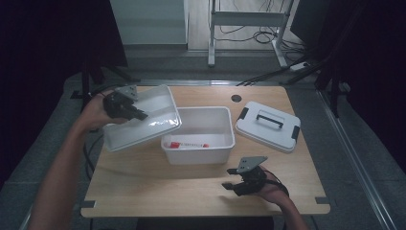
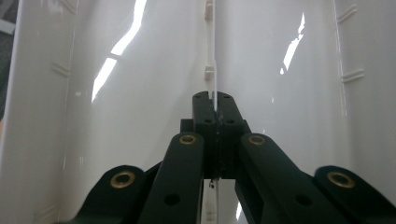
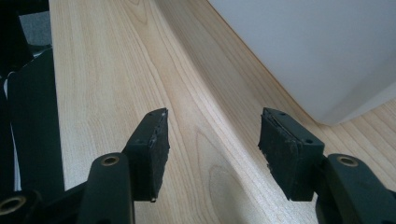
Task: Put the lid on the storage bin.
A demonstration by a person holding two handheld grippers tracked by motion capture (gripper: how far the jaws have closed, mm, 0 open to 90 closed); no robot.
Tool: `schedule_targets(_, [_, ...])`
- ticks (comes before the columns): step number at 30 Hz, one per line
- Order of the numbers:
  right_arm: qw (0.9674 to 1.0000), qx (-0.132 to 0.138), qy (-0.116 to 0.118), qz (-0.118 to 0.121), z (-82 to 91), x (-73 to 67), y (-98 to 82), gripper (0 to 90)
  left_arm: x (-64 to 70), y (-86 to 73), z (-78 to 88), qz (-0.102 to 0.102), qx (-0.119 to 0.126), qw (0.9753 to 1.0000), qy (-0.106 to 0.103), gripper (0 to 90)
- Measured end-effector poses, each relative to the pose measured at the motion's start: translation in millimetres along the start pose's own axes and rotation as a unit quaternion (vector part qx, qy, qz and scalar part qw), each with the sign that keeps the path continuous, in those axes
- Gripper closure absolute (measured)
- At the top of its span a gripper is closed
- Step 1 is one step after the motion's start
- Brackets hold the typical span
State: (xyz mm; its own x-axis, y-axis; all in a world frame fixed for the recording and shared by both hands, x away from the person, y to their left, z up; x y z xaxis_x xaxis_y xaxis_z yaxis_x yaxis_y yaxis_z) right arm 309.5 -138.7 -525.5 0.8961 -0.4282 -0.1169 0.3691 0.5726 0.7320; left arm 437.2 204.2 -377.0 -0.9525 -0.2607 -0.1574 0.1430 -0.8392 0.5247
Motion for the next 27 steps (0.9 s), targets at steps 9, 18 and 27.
schedule_targets(9, [1.0000, -0.002, 0.000, -0.001, -0.1, 1.1, -2.6, 41.9, 3.3, 27.2, -20.8, -0.028, -0.007, 0.9994, -0.019, 89.7])
schedule_targets(18, [1.0000, -0.005, 0.001, -0.005, -2.1, 1.5, -4.7, 41.8, 4.5, 40.0, -33.2, -0.033, -0.006, 0.9991, -0.026, 89.7])
schedule_targets(27, [1.0000, -0.006, 0.005, -0.006, -2.8, 1.2, -5.1, 41.8, 6.0, 62.2, -48.3, -0.049, -0.002, 0.9981, -0.038, 89.7])
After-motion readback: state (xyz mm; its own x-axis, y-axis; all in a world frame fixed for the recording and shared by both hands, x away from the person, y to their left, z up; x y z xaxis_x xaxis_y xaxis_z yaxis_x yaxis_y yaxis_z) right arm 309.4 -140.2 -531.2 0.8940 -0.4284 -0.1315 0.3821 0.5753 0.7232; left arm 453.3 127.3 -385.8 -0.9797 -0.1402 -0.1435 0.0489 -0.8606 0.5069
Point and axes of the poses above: each handheld gripper's, and its own axes: z roughly backward along the jaws, y roughly out of its top, x roughly to its right, the point moved 7 cm from there along -z, roughly forward along the jaws, and after that the axes turned 6 degrees about -z, right-handed, at the moved point
